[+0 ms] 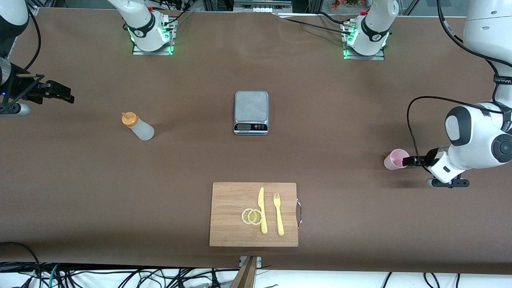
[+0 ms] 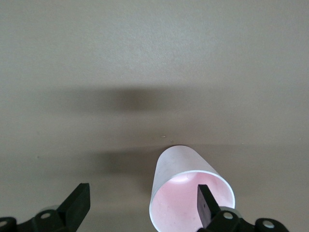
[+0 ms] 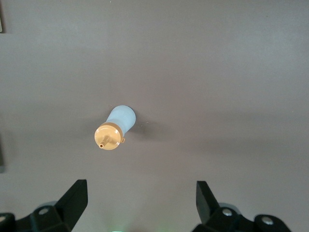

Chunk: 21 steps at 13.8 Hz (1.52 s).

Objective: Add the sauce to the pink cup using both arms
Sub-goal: 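Close the left gripper on the pink cup and lift it, then carry the pink cup with the left gripper onto the scale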

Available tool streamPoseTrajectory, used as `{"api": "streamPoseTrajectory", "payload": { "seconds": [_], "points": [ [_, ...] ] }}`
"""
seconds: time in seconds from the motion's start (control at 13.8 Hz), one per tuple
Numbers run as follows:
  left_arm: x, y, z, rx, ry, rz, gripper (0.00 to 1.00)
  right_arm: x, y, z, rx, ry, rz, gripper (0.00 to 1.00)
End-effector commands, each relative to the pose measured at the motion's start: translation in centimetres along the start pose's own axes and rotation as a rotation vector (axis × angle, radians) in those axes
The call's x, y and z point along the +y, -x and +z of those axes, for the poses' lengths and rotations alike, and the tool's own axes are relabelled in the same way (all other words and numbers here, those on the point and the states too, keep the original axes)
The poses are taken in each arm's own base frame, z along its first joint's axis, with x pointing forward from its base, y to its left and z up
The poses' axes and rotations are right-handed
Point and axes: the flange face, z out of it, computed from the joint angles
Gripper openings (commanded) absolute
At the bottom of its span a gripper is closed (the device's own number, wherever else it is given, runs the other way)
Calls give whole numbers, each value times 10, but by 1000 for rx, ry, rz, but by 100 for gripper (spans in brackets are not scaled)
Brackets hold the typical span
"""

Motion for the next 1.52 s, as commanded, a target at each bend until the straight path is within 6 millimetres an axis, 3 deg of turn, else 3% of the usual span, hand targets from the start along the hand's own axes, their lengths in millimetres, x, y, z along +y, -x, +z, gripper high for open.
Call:
{"api": "streamPoseTrajectory", "payload": {
  "seconds": [0.0,0.36,0.43,0.72,0.94,1.16,1.45],
  "points": [
    [0,6,8,3,-6,52,80,-3,0,-7,1,7,-3,99],
    [3,8,11,-6,-4,46,10,-4,0,-6,-2,12,7,99],
    [4,8,11,-8,-4,46,0,-6,0,-6,-1,12,4,99],
    [12,8,-3,-7,1,47,0,-7,0,-6,-1,12,4,99],
    [53,3,-45,19,5,87,0,-4,1,-5,-10,11,9,99],
    [120,9,-72,26,79,105,0,-4,1,-6,-8,11,9,99],
    [245,35,-89,-16,134,40,0,-4,2,-5,-11,11,9,99]
  ]
}}
